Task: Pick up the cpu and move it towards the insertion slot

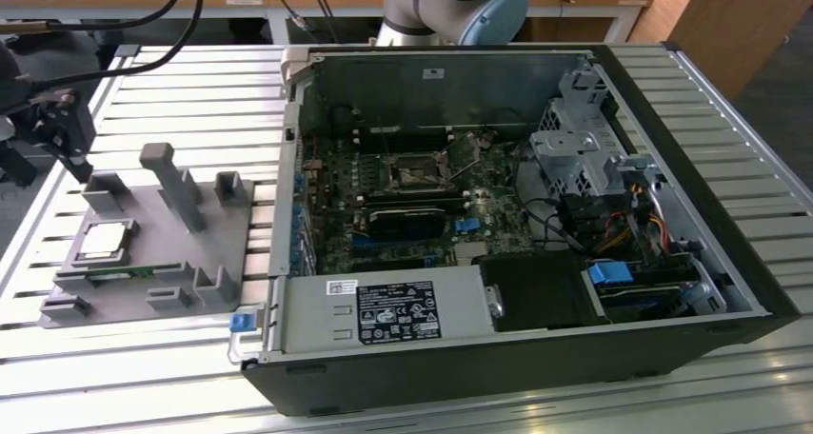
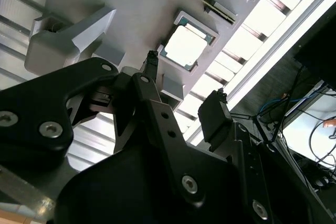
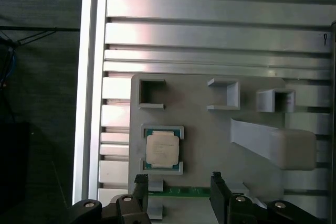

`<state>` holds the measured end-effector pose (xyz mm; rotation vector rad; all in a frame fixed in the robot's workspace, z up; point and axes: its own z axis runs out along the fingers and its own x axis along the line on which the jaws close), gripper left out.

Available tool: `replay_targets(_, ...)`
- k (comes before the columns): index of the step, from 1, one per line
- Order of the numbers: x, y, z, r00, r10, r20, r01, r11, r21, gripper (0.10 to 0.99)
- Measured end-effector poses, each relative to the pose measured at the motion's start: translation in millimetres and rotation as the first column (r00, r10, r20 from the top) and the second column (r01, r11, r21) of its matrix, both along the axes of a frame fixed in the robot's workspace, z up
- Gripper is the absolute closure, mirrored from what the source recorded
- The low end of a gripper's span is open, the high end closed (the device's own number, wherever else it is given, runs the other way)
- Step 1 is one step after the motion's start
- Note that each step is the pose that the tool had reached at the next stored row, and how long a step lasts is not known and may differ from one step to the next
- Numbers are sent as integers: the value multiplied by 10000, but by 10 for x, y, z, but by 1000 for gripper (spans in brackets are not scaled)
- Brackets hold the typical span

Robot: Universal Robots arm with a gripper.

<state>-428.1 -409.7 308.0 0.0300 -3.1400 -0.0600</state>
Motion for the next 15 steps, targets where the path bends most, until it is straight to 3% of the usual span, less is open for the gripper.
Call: replay_targets(15,-2,0,-57,10000,0,0,0,10000,0,498)
